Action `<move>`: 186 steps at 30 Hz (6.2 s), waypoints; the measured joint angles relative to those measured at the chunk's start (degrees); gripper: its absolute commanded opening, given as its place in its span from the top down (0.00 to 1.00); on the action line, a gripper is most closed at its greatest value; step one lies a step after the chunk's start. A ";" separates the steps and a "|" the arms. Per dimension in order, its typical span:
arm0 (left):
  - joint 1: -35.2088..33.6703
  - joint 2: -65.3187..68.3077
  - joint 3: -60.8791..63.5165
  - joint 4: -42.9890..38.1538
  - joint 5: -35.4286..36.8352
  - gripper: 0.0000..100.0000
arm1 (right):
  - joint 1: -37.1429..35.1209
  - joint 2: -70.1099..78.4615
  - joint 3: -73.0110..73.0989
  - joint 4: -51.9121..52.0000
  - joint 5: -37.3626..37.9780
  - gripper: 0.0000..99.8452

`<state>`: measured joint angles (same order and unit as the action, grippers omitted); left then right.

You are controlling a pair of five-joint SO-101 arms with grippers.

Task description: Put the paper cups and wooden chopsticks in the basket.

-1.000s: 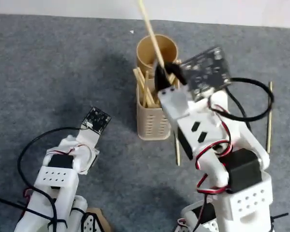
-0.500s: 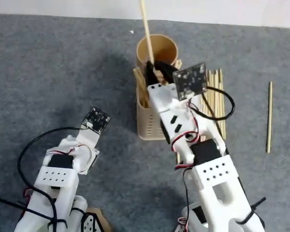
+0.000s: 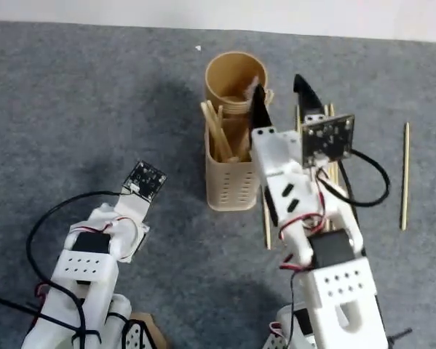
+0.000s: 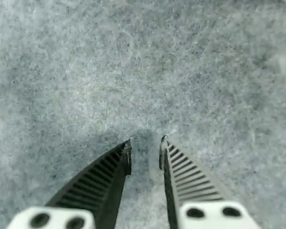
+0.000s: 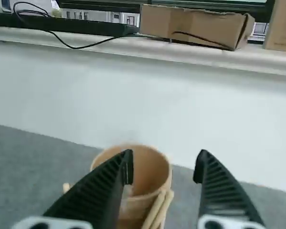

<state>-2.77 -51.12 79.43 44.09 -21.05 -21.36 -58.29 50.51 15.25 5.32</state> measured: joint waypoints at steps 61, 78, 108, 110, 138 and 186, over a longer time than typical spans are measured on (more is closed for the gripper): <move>0.70 0.00 0.00 0.00 0.00 0.87 | 25.93 73.67 -34.90 30.68 16.00 0.78; 0.79 0.00 0.00 0.00 0.00 0.87 | 31.56 66.99 -34.99 30.33 15.91 0.78; 0.70 0.00 0.00 0.00 0.00 0.87 | 32.79 82.29 -47.38 37.54 16.00 0.99; 0.70 0.00 0.00 0.00 0.00 0.87 | 32.79 82.29 -47.91 37.80 15.65 0.99; 0.70 0.00 0.00 0.00 0.00 0.87 | 0.09 4.04 -20.66 14.95 -6.95 0.99; 0.88 0.00 0.00 0.00 0.00 0.87 | 29.45 67.16 -26.46 28.31 18.55 0.74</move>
<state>-1.89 -51.12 79.43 44.09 -21.05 8.09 8.88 24.04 43.56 23.87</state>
